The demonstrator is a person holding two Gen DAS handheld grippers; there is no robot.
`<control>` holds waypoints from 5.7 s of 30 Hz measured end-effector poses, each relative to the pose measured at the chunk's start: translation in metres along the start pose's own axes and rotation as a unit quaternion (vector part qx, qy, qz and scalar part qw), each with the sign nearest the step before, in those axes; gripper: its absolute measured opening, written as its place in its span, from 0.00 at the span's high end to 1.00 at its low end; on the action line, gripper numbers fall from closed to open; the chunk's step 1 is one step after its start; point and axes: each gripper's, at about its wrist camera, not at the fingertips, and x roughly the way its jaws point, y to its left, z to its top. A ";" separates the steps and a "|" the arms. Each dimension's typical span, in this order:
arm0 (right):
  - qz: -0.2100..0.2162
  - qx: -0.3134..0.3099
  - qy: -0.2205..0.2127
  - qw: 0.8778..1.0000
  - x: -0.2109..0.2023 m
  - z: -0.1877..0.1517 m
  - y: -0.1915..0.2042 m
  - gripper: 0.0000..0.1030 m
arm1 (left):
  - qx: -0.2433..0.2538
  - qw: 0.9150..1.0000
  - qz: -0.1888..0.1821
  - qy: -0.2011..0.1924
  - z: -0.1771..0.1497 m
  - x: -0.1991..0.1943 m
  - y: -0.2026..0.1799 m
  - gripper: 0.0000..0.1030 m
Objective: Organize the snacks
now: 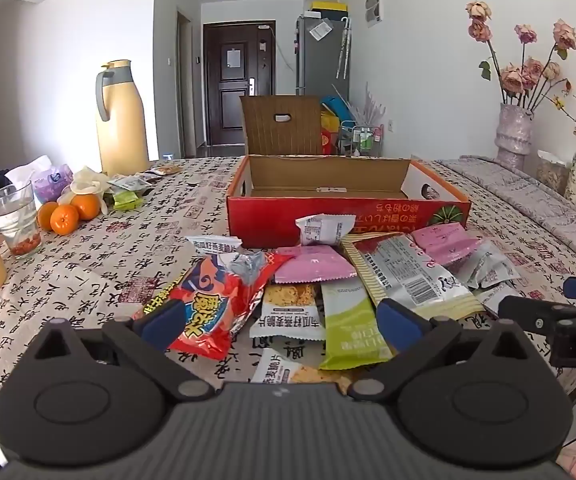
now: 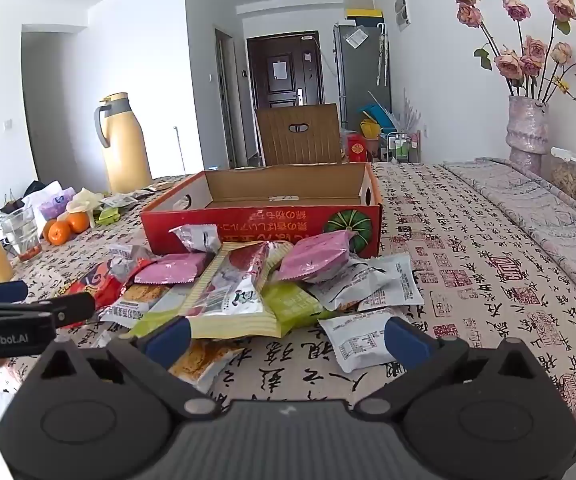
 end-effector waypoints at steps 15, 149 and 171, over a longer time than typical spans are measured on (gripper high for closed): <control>0.000 0.004 0.005 1.000 0.001 -0.001 -0.001 0.00 | -0.010 1.000 -0.012 0.001 -0.003 0.000 -0.001 0.00; -0.029 -0.059 0.029 0.997 0.078 -0.020 -0.044 0.54 | -0.037 0.998 -0.036 0.034 -0.005 0.040 -0.003 0.00; -0.009 0.018 0.022 1.000 0.059 -0.010 -0.058 0.27 | -0.055 0.997 -0.030 0.040 -0.008 0.038 0.007 0.00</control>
